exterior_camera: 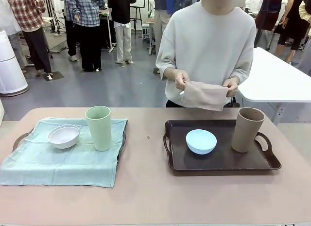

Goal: Set up a tray with a mat and arrange the tableware.
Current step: Pick up the Picnic Bowl and Reusable plastic cup from the Handle tray in front of the human's position and hold them in the air.

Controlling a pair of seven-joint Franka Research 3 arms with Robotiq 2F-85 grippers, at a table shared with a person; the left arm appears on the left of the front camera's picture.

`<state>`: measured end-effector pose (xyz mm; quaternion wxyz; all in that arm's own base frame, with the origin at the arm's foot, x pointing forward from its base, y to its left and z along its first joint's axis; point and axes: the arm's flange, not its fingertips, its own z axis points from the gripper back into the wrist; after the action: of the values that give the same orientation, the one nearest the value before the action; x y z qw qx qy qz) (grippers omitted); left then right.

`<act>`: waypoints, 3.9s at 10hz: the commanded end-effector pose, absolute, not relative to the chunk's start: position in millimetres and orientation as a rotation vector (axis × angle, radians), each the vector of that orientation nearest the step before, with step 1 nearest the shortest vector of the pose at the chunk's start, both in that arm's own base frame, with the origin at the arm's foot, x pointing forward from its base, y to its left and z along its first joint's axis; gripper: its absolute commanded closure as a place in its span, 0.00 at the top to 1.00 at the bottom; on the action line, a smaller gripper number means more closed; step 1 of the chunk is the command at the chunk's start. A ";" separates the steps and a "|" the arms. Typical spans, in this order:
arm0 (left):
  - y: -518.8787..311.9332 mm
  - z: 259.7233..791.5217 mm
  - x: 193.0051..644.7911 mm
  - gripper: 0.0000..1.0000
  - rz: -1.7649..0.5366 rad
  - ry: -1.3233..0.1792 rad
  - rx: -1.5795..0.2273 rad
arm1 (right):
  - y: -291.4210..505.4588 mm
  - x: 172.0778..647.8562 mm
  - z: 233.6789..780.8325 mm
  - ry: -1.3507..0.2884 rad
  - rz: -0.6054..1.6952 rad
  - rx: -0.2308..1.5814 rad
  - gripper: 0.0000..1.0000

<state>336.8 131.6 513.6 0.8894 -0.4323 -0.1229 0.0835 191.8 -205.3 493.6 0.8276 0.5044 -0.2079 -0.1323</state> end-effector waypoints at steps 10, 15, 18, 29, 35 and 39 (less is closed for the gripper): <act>137.0 516.7 334.8 1.00 0.187 -0.275 -0.906 | -205.2 194.1 496.3 -0.461 -0.259 1.080 1.00; 137.0 516.7 334.8 1.00 0.187 -0.275 -0.906 | -205.2 194.1 496.3 -0.461 -0.259 1.080 1.00; 137.0 516.7 334.8 1.00 0.187 -0.275 -0.906 | -205.2 194.1 496.3 -0.461 -0.259 1.080 1.00; -148.3 620.3 408.0 1.00 0.081 -0.158 -0.383 | -206.7 301.8 521.5 -0.330 0.788 0.779 1.00; -290.5 574.4 435.7 1.00 0.055 -0.127 -0.239 | -203.0 311.5 510.9 -0.284 0.875 0.844 1.00; -278.8 571.8 427.1 1.00 0.020 -0.107 -0.264 | -197.6 309.7 515.2 -0.302 0.847 0.808 1.00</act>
<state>433.0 -284.5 567.5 0.9892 -0.1366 -0.0515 0.0145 309.3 -199.4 513.6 0.8234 0.3815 -0.1375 0.3968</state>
